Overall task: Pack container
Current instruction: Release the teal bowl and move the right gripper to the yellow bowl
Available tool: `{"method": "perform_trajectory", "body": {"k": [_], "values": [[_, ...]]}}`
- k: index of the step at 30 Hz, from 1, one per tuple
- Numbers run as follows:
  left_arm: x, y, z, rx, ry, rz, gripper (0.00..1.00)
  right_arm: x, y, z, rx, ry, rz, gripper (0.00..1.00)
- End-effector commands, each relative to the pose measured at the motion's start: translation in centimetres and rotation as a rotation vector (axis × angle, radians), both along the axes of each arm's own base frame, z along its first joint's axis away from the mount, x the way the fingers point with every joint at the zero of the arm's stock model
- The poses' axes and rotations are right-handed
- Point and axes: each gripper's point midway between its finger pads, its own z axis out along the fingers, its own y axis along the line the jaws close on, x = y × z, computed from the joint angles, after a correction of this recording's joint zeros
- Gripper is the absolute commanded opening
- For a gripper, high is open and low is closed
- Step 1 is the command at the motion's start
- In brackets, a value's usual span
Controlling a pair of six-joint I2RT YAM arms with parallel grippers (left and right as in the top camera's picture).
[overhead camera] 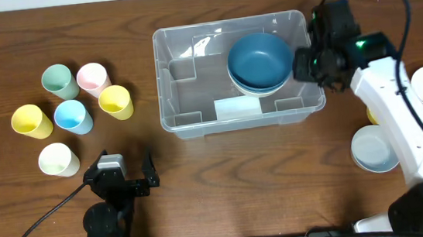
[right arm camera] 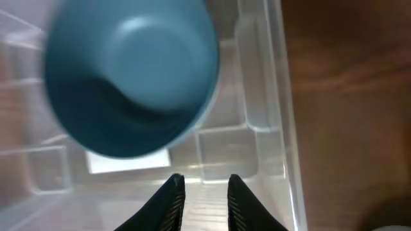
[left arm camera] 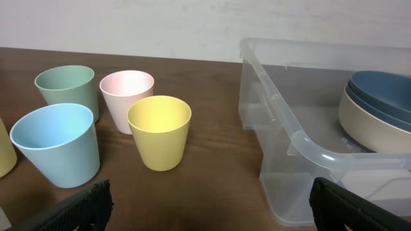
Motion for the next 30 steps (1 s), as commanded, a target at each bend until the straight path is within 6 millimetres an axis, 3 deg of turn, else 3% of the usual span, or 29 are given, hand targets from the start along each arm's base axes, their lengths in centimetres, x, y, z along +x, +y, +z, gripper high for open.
{"method": "perform_trajectory", "body": {"k": [1,6,11,15,20,24,30], "values": [[-0.2,0.0,-1.4,0.014,0.044,-0.007,0.98,0.3,0.3,3.2,0.003,-0.053,0.026,0.27],[-0.2,0.0,-1.4,0.014,0.044,-0.007,0.98,-0.3,-2.4,4.7,-0.020,-0.042,-0.040,0.34],[-0.2,0.0,-1.4,0.014,0.044,-0.007,0.98,-1.9,-8.8,4.5,-0.036,0.022,-0.205,0.48],[-0.2,0.0,-1.4,0.014,0.044,-0.007,0.98,-3.8,-14.0,3.8,-0.041,0.088,-0.331,0.53],[-0.2,0.0,-1.4,0.014,0.044,-0.007,0.98,-4.4,-17.6,3.2,-0.016,0.095,-0.436,0.56],[-0.2,0.0,-1.4,0.014,0.044,-0.007,0.98,-4.7,-19.1,1.4,-0.020,0.114,-0.488,0.58],[-0.2,0.0,-1.4,0.014,0.044,-0.007,0.98,-5.4,-20.4,-4.1,-0.038,0.182,-0.557,0.60]]}}
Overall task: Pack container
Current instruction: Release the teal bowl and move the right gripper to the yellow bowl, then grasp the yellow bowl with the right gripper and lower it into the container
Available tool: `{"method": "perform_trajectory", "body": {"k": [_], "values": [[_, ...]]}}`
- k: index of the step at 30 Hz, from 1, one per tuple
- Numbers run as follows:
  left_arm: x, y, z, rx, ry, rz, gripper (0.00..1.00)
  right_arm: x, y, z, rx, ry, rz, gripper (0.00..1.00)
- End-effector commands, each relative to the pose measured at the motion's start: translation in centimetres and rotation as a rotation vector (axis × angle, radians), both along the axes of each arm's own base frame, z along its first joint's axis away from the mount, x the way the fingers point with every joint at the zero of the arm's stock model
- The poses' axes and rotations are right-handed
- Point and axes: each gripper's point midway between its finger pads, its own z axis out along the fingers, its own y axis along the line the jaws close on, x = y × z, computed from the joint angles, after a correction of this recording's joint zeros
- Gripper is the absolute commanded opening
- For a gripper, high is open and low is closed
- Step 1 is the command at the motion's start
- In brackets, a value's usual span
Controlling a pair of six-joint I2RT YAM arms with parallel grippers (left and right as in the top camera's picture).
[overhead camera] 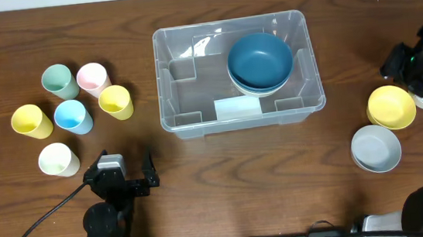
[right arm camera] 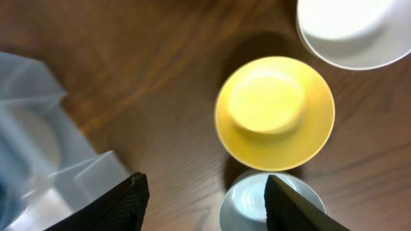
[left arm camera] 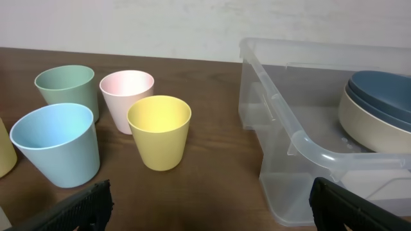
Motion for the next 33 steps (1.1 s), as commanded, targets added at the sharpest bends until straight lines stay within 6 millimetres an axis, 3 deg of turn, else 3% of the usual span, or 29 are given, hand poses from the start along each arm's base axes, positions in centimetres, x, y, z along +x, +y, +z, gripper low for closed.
{"method": "perform_trajectory", "body": {"k": [1,10,18,22,29,32,33], "values": [[-0.2,0.0,-1.5,0.014,0.044,-0.007,0.98,-0.9,-0.8,-3.5,-0.003,0.058,-0.047,0.60],[-0.2,0.0,-1.5,0.014,0.044,-0.007,0.98,-0.9,-1.2,-9.9,-0.002,0.089,-0.072,0.59],[-0.2,0.0,-1.5,0.014,0.044,-0.007,0.98,-1.1,-1.2,-13.6,0.007,0.127,-0.079,0.37],[-0.2,0.0,-1.5,0.014,0.044,-0.007,0.98,-0.9,-1.3,-14.7,0.014,0.141,-0.079,0.30],[-0.2,0.0,-1.5,0.014,0.044,-0.007,0.98,-0.4,-1.4,-14.8,0.009,0.124,-0.079,0.19],[-0.2,0.0,-1.5,0.014,0.044,-0.007,0.98,-0.3,-1.5,-14.7,0.009,0.118,-0.081,0.02],[-0.2,0.0,-1.5,0.014,0.044,-0.007,0.98,-0.3,-1.5,-14.7,0.011,0.117,-0.092,0.01]]}}
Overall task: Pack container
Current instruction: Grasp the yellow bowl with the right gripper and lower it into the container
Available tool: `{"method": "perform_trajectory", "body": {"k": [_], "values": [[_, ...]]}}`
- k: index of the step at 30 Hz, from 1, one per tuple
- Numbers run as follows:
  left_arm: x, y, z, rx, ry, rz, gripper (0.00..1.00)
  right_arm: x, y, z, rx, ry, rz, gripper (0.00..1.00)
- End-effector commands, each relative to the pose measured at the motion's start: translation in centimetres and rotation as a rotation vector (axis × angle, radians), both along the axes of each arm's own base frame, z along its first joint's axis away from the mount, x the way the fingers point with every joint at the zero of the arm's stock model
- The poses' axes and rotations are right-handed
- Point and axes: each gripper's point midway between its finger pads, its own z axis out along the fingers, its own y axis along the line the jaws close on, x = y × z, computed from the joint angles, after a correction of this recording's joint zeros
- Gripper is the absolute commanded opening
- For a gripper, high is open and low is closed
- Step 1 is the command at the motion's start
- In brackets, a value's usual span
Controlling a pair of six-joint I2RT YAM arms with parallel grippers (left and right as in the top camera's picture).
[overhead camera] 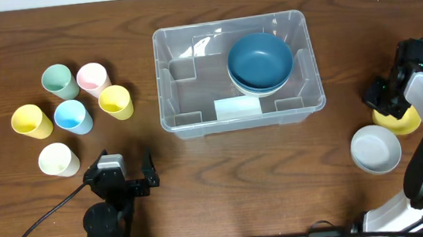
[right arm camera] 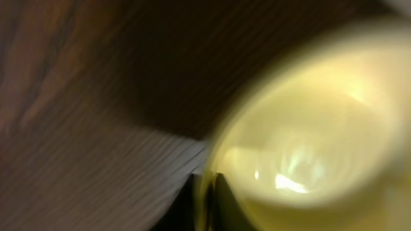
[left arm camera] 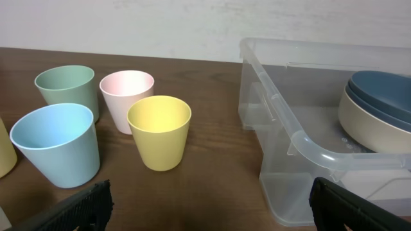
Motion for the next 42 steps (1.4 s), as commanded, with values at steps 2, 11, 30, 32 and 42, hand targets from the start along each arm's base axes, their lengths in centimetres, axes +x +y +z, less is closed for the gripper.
{"method": "perform_trajectory", "body": {"k": [2,11,30,32,42], "values": [[-0.2,0.0,-1.4,0.014,0.044,-0.007,0.98,0.0,0.0,-0.3,0.011,-0.002,-0.025,0.01],[-0.2,0.0,-1.4,0.014,0.044,-0.007,0.98,2.5,0.9,4.9,-0.022,-0.138,0.003,0.01],[-0.2,0.0,-1.4,0.014,0.044,-0.007,0.98,5.2,28.5,31.4,-0.053,-0.751,0.756,0.01],[-0.2,0.0,-1.4,0.014,0.044,-0.007,0.98,4.9,33.6,31.2,-0.020,-0.793,0.849,0.01],[-0.2,0.0,-1.4,0.014,0.044,-0.007,0.98,5.0,47.3,23.3,-0.036,-0.772,1.050,0.01]]}}
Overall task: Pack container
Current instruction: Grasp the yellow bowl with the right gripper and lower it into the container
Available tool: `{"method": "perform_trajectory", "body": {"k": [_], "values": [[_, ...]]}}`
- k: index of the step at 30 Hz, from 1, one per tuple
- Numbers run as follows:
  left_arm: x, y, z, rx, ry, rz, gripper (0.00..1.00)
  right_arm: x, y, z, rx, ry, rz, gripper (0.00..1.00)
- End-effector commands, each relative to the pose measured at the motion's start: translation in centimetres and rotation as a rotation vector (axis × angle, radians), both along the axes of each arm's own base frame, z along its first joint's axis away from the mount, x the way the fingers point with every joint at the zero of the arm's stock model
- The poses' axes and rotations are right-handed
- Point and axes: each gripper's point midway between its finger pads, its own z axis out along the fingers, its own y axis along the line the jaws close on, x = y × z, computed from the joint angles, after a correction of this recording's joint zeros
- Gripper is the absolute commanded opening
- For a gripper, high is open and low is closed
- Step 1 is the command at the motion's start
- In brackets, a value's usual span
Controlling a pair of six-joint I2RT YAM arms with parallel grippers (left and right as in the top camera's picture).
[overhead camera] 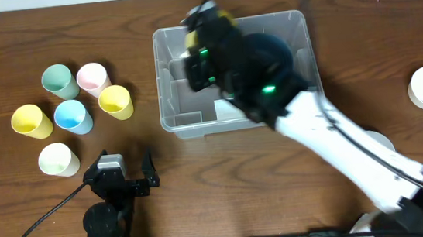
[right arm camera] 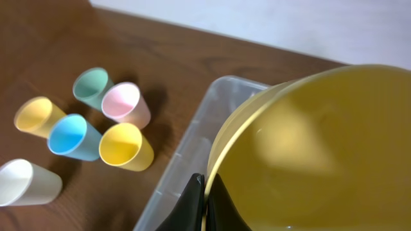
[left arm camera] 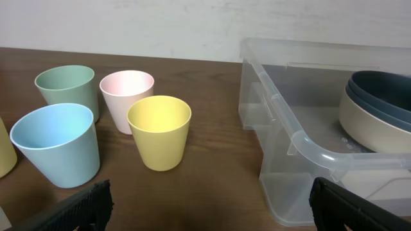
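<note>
The clear plastic container stands mid-table with a dark blue bowl stacked on a beige bowl in its right half. My right gripper is shut on the rim of a yellow bowl, held tilted above the container's far left corner. In the overhead view that gripper and its arm hide much of the container, and only a bit of the yellow bowl shows. My left gripper is open and empty near the front edge, left of the container.
Several cups stand at the left: green, pink, yellow, blue, another yellow, white. A white bowl sits at the far right. A pale bowl peeks from under the right arm.
My right gripper was down on the yellow bowl's rim at the table's right side. Now it holds that bowl in the air over the container's far left corner. Left arm unchanged.
My right gripper was over the blue bowl in the container, empty. Then it was open above the yellow bowl on the table at the right. Then it was at that bowl's rim. Now the bowl hangs in it above the container.
</note>
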Motion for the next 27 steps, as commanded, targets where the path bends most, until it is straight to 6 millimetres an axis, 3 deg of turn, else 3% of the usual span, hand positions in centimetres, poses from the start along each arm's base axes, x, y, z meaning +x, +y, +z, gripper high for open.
{"method": "perform_trajectory", "body": {"k": [1,6,10,27], "values": [[-0.2,0.0,-1.4,0.014,0.044,-0.007,0.98,0.9,2.2,-3.5,-0.071,-0.006,-0.004,0.01],[-0.2,0.0,-1.4,0.014,0.044,-0.007,0.98,1.8,4.6,-9.1,-0.120,0.040,0.016,0.01],[-0.2,0.0,-1.4,0.014,0.044,-0.007,0.98,2.4,4.8,-12.3,-0.159,0.072,0.009,0.01],[-0.2,0.0,-1.4,0.014,0.044,-0.007,0.98,6.2,2.3,-17.8,-0.237,0.090,-0.081,0.01]]}}
